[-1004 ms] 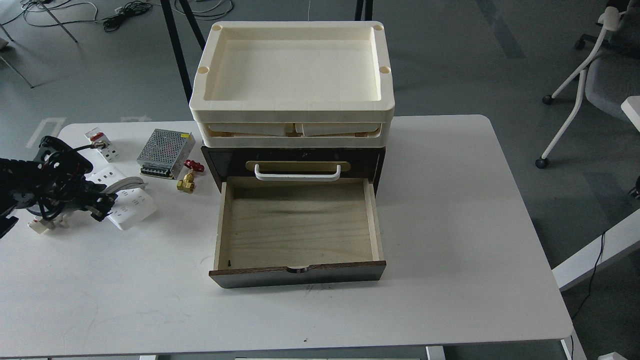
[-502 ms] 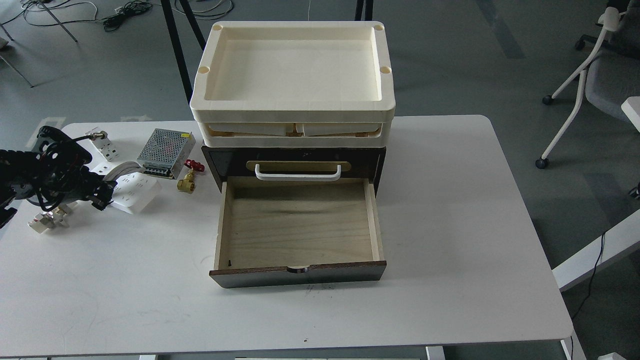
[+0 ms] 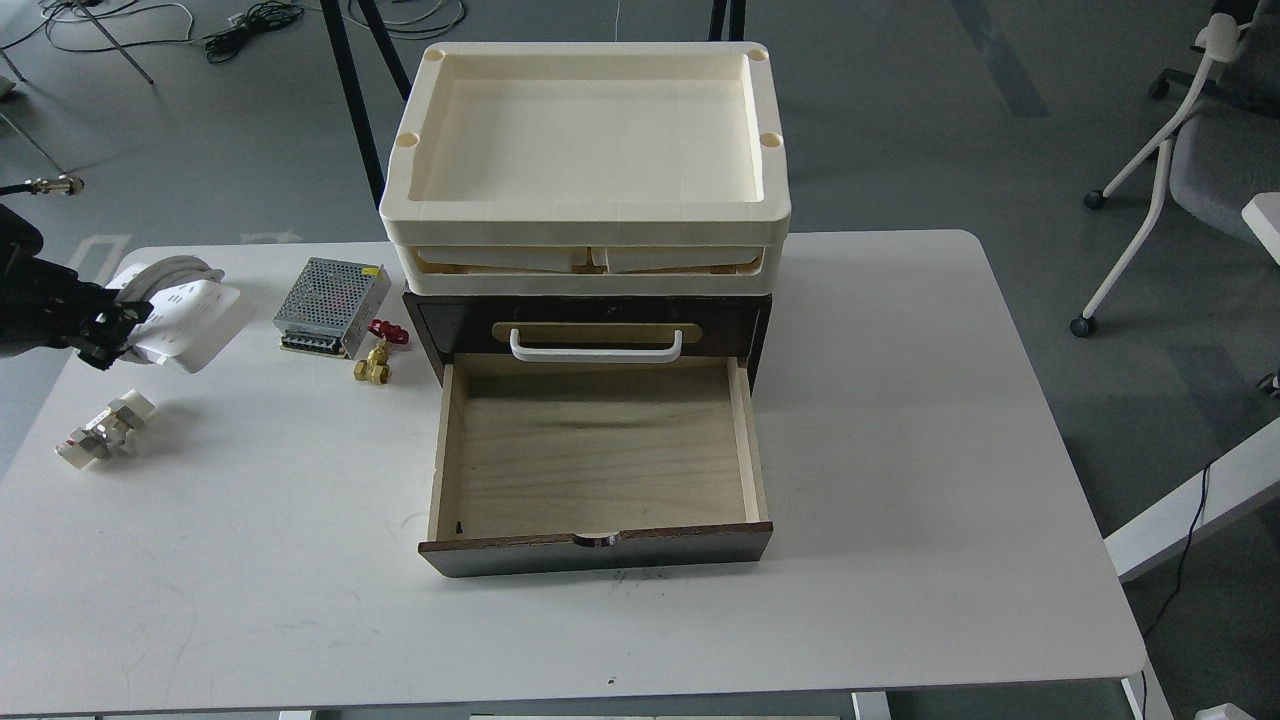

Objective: Put charging cable into cabinet
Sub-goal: 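Lift the cable with the left gripper and carry it over the open drawer, then lower the cable into the drawer with the left gripper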

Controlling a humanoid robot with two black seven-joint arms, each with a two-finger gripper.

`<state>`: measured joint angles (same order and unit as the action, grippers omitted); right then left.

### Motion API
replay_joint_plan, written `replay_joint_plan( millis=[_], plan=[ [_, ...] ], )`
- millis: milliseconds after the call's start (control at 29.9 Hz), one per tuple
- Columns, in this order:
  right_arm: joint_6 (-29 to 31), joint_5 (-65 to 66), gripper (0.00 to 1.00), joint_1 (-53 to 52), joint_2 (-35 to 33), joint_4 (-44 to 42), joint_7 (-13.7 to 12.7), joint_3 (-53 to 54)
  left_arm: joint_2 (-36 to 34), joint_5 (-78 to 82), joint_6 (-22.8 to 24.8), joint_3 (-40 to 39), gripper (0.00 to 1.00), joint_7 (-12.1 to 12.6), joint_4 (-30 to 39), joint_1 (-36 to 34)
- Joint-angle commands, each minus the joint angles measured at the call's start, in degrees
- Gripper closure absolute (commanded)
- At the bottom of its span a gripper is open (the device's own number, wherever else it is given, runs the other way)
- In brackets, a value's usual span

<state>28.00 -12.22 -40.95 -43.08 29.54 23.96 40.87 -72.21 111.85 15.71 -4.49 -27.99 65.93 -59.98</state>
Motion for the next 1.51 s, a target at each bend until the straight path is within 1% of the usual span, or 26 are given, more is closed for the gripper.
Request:
replay_joint_plan(
  millis=[0, 100, 167, 335, 368, 569, 703, 937, 1038, 1105, 1473],
  plan=[
    [0.00, 0.00, 0.00, -0.01, 0.01, -0.01, 0.21, 0.08, -9.06, -5.67, 0.55, 0.01, 1.00, -0.01, 11.29, -0.84],
    [0.00, 0.00, 0.00, -0.01, 0.01, -0.71, 0.21, -0.01, -15.39, -9.09, 0.64, 0.18, 1.00, -0.01, 19.56, -0.67],
    [0.00, 0.00, 0.00, -0.01, 0.01, -1.15, 0.21, -0.01, -18.57, -13.74, 0.64, 0.53, 1.00, -0.01, 23.87, -0.40],
    [0.00, 0.00, 0.00, -0.01, 0.10, -1.41, 0.21, -0.01, -23.06, -25.87, 0.73, 0.71, 1.00, -0.01, 34.68, -0.40],
    [0.00, 0.09, 0.00, 0.08, 0.10, -1.41, 0.21, -0.01, -23.24, -27.98, 0.73, 0.80, 1.00, -0.01, 35.57, -0.40],
    [0.00, 0.00, 0.00, 0.26, 0.10, -1.85, 0.21, -0.01, -17.01, -39.50, 0.82, 0.80, 1.00, -0.01, 35.58, -0.14],
    [0.00, 0.00, 0.00, 0.26, 0.19, -3.43, 0.21, -0.01, -11.04, -44.34, 0.99, 0.80, 1.00, -0.01, 35.49, 0.12],
    [0.00, 0.09, 0.00, 0.78, 0.19, -3.96, 0.21, -0.01, -0.49, -44.53, 0.11, 0.80, 1.00, -0.01, 35.41, 5.74],
    [0.00, 0.09, 0.00, 0.96, 0.19, -3.96, 0.21, -0.01, 2.94, -44.52, -2.25, 0.71, 0.99, -0.01, 35.23, 6.98],
    [0.00, 0.09, 0.00, 0.96, 0.19, -3.88, 0.21, -0.09, 4.79, -44.61, -3.40, 0.80, 0.99, -0.01, 35.06, 7.07],
    [0.00, 0.09, 0.00, 1.49, 0.28, -3.87, 0.21, -0.09, 12.35, -42.69, -3.75, 0.89, 0.99, -0.01, 27.68, 9.35]
  ],
)
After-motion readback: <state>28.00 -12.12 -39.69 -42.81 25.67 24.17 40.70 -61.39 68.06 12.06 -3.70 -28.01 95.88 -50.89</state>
